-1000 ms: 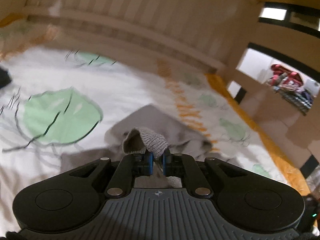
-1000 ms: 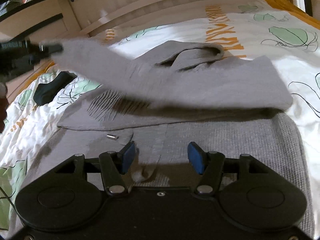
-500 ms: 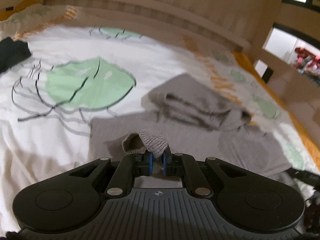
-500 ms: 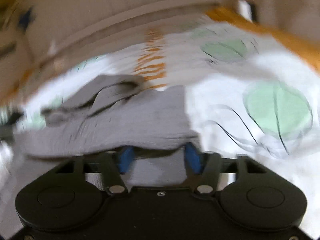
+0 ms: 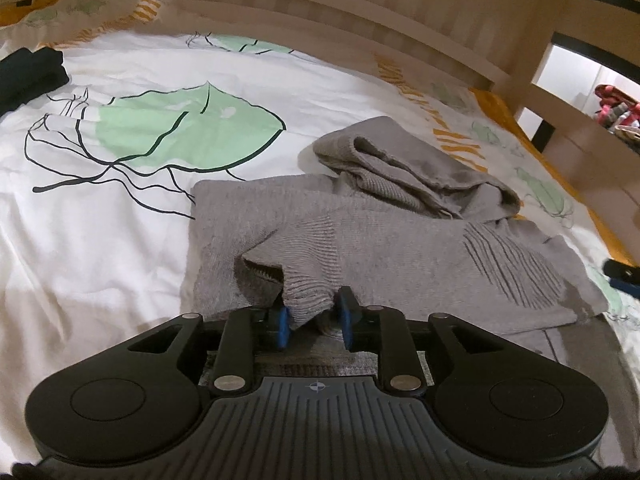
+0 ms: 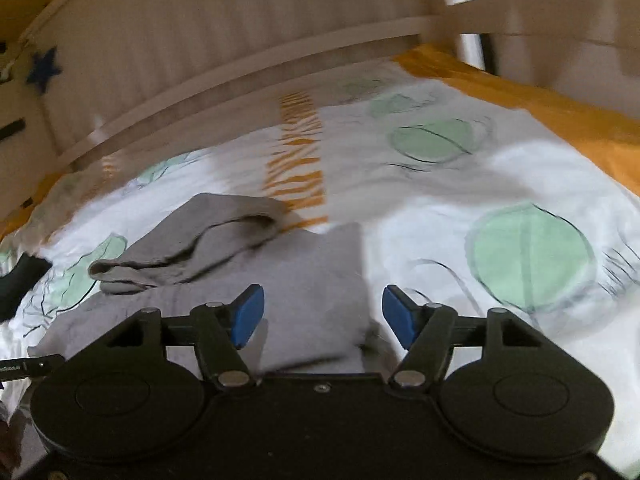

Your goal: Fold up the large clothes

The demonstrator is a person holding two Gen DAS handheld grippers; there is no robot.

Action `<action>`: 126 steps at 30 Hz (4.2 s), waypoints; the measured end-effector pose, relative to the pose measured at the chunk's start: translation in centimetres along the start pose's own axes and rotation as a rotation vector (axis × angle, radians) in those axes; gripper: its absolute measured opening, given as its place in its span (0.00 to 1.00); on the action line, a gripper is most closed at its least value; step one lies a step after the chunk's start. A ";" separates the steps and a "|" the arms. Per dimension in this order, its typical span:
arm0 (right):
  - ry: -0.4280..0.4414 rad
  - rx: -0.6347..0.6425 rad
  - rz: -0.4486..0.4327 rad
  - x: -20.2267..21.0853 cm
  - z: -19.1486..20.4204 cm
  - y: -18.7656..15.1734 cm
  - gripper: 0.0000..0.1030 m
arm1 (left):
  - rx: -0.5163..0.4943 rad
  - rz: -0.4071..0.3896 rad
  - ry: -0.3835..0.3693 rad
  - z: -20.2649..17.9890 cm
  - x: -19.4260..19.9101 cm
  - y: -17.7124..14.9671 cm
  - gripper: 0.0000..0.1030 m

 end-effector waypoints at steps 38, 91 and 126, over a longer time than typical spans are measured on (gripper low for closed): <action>-0.013 0.010 0.075 -5.1 -1.8 -3.7 0.77 | -0.013 -0.122 0.368 1.5 2.0 1.5 0.74; 0.083 0.367 0.066 -11.5 5.7 5.8 0.63 | -0.561 -0.096 0.200 -8.8 -7.2 9.4 0.63; 0.114 0.515 0.193 -16.6 5.3 3.4 0.11 | -0.499 0.035 0.142 -3.1 -11.7 10.4 0.57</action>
Point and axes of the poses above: each gripper's, at about its wrist camera, not at the fingertips, and x roughly against the way its jaws point, z to its left, y to its top, the point moved 3 cm from there along -x, roughly the way its jaws point, and after that the axes turned 3 degrees about y, right-handed, at the moved point
